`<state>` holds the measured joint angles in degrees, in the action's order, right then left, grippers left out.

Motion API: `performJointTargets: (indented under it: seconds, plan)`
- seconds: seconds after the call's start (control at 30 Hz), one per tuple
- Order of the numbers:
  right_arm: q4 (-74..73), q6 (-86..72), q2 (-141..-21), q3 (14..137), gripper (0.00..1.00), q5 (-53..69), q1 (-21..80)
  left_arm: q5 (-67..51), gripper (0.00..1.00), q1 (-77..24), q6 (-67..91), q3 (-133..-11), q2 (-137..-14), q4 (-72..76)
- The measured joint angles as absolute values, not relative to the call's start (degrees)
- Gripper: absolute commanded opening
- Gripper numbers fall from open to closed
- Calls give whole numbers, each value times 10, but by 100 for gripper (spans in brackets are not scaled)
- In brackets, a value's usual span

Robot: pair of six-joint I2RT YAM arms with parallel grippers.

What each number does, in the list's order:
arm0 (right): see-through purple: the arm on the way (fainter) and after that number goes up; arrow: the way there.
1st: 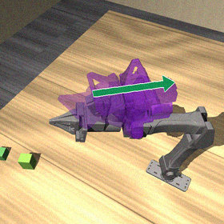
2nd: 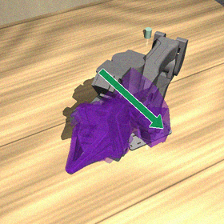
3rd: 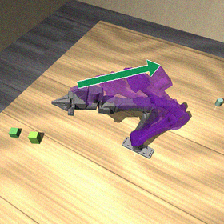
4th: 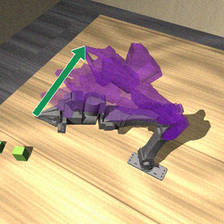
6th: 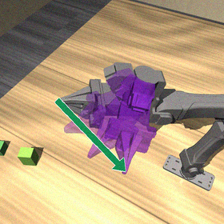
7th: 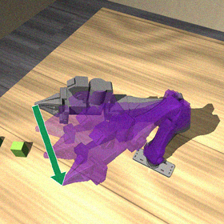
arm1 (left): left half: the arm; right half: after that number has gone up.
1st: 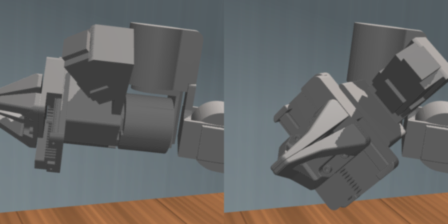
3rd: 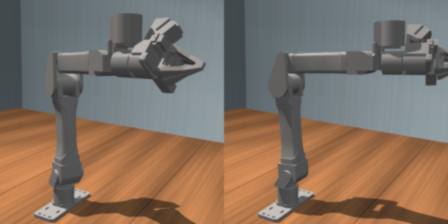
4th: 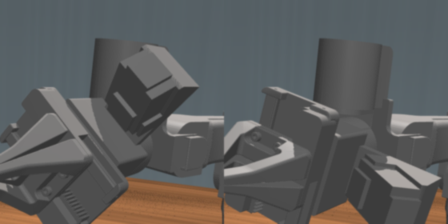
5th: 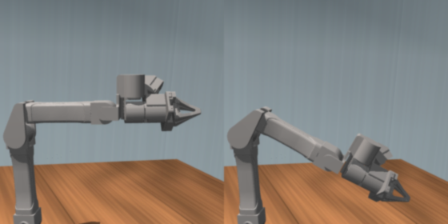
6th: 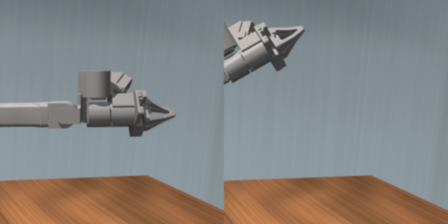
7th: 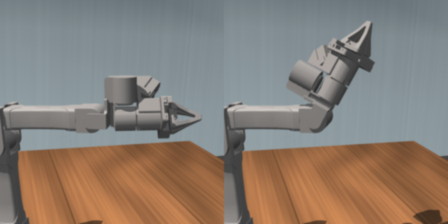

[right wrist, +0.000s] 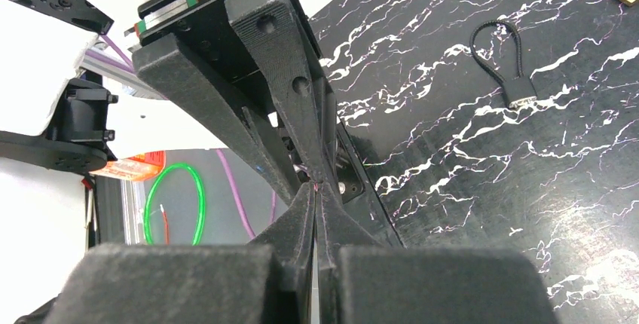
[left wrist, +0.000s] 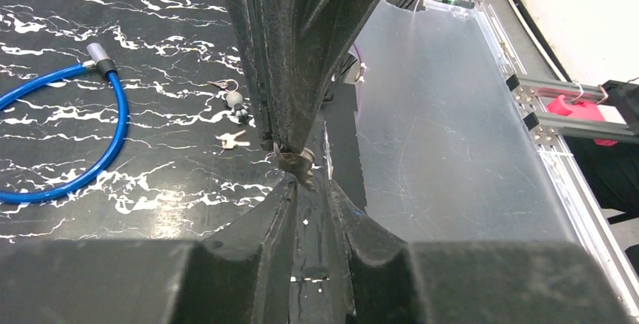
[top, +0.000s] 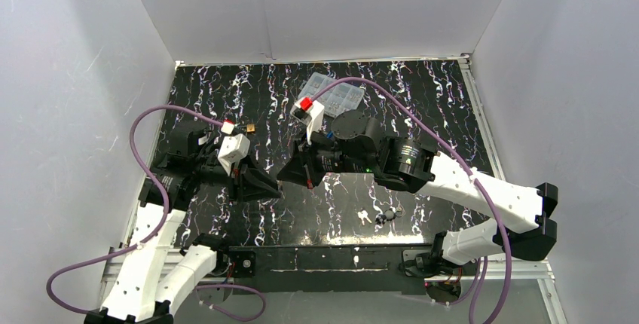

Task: Unlock with the key

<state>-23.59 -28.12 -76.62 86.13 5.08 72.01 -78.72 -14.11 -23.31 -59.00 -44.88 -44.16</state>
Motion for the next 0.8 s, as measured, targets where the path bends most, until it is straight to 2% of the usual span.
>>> performJointTargets:
  seconds: [0.1, 0.8]
  plan:
    - [-234, -283, -766, 861, 1, 50, 720, -785, 0, -141, -233, -590, -448, -442]
    - [-222, -294, -719, 807, 1, 30, 720, -744, 0, -141, -232, -612, -447, -457]
